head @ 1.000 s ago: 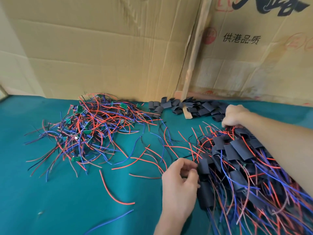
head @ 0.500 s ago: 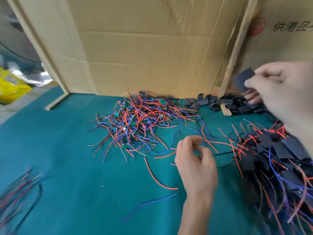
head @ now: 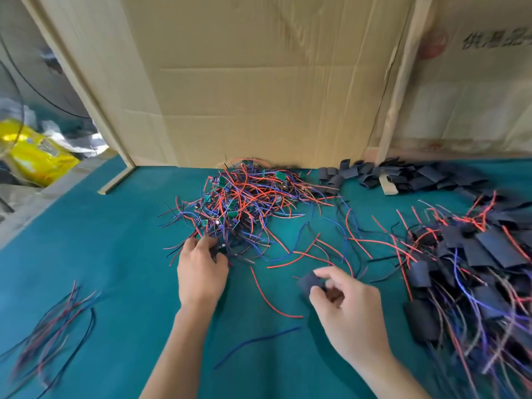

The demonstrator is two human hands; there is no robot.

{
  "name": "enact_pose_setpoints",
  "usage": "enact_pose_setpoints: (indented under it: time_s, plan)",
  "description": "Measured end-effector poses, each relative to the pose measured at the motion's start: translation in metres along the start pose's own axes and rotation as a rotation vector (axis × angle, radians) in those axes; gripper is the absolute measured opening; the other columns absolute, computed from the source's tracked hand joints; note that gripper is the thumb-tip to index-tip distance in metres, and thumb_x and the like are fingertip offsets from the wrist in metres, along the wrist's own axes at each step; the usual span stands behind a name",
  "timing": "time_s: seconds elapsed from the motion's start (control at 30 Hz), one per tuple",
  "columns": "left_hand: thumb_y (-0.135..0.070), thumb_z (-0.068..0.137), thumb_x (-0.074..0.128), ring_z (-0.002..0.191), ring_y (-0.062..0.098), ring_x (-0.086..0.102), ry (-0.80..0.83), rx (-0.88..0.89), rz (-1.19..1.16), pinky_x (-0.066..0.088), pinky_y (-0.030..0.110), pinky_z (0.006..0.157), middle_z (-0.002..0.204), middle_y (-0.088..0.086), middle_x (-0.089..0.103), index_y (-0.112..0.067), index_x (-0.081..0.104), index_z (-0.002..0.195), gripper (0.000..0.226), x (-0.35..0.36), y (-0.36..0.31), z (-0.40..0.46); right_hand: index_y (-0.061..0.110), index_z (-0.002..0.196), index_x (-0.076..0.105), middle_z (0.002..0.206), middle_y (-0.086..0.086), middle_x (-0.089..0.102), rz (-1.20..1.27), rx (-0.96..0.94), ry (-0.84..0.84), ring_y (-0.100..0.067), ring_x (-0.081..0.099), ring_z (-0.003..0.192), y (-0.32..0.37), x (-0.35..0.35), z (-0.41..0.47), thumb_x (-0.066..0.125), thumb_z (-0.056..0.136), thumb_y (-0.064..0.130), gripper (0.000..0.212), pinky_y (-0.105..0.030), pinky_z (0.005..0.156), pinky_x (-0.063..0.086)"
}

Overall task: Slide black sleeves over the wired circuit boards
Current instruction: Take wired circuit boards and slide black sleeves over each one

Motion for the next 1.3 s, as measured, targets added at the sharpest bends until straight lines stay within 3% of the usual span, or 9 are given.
enact_pose_setpoints:
  time_s: [0.23,0.4,0.53,0.63,0.7,0.83,0.93,1.07,1.3]
  plan:
    - [-0.016,0.087,0.072,0.099,0.037,0.059,-0.062,0.075,0.111,0.051,0.045,0.074,0.109,0.011,0.059,-0.012,0.072,0.105,0.018,0.001,-0.002,-0.003,0.037,0.075,0.065,0.06,0.007,0.063,0.073,0.059,-0.018,-0.015,0.056,0.056,-0.006,-0.002,0.0,0.074,0.077,0.007,0.031,-0.029,0.063,0.047]
    - [-0.008,0.076,0.081,0.096,0.037,0.056,-0.169,0.282,0.22,0.052,0.043,0.062,0.095,0.011,0.065,-0.007,0.072,0.086,0.014,-0.009,-0.011,-0.021,0.03,0.078,0.064,0.058,0.008,0.065,0.207,0.147,-0.02,-0.014,0.056,0.053,-0.005,-0.002,0.004,0.064,0.074,0.024,0.008,-0.029,0.058,0.049]
    - [-0.011,0.079,0.08,0.09,0.029,0.056,-0.171,0.321,0.003,0.042,0.034,0.081,0.092,-0.001,0.065,-0.016,0.066,0.09,0.018,-0.017,-0.027,-0.061,0.023,0.069,0.06,0.058,0.0,0.065,0.274,0.212,-0.034,-0.023,0.058,0.056,-0.006,-0.005,0.007,0.063,0.07,0.028,0.006,-0.044,0.059,0.055]
    - [-0.011,0.082,0.078,0.076,0.016,0.058,-0.072,0.313,-0.298,0.04,0.015,0.072,0.088,-0.024,0.058,-0.031,0.058,0.092,0.03,-0.006,-0.058,-0.099,0.019,0.065,0.056,0.054,-0.008,0.063,0.347,0.275,-0.029,-0.022,0.054,0.047,-0.007,-0.008,0.009,0.068,0.068,0.029,0.016,-0.036,0.05,0.045]
    - [-0.009,0.085,0.075,0.081,0.013,0.06,-0.019,0.359,-0.389,0.04,0.007,0.075,0.096,-0.028,0.056,-0.037,0.053,0.095,0.036,0.008,-0.077,-0.117,0.015,0.062,0.052,0.056,-0.013,0.064,0.446,0.339,-0.021,-0.019,0.053,0.044,-0.008,-0.011,0.012,0.068,0.067,0.025,0.02,-0.03,0.046,0.041]
    - [-0.005,0.088,0.069,0.091,0.02,0.061,0.096,0.432,-0.369,0.046,0.03,0.077,0.1,-0.012,0.062,-0.034,0.051,0.104,0.037,0.027,-0.091,-0.136,0.02,0.057,0.047,0.061,-0.022,0.063,0.591,0.409,-0.036,-0.021,0.045,0.046,-0.009,-0.019,0.02,0.071,0.056,0.027,0.025,-0.029,0.043,0.038]
    - [-0.004,0.087,0.065,0.09,0.02,0.058,0.057,0.504,-0.32,0.045,0.032,0.071,0.097,-0.005,0.064,-0.026,0.056,0.105,0.03,0.03,-0.091,-0.139,0.016,0.06,0.045,0.06,-0.024,0.058,0.538,0.377,-0.058,-0.02,0.042,0.05,-0.013,-0.023,0.022,0.075,0.052,0.036,0.038,-0.034,0.049,0.037]
    - [-0.018,0.085,0.059,0.102,0.017,0.056,0.164,0.511,-0.274,0.047,0.031,0.081,0.108,-0.007,0.063,-0.02,0.06,0.123,0.038,0.028,-0.092,-0.14,0.018,0.061,0.05,0.056,-0.004,0.061,0.435,0.299,-0.022,-0.018,0.05,0.054,-0.016,-0.019,0.019,0.068,0.058,0.034,0.025,-0.04,0.055,0.045]
    - [-0.027,0.09,0.053,0.095,0.013,0.062,0.284,0.388,-0.333,0.051,0.035,0.082,0.104,-0.014,0.062,-0.027,0.044,0.143,0.054,0.029,-0.095,-0.136,0.027,0.06,0.055,0.091,0.012,0.078,0.364,0.256,-0.03,-0.022,0.063,0.055,-0.014,-0.024,0.018,0.062,0.058,0.024,0.008,-0.033,0.06,0.048]
Point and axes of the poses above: each hand's wrist, its own z-axis towards the middle knuckle, its own x-axis out of the palm, y = z × x, the point moved 1 cm from there along z, towards the middle knuckle
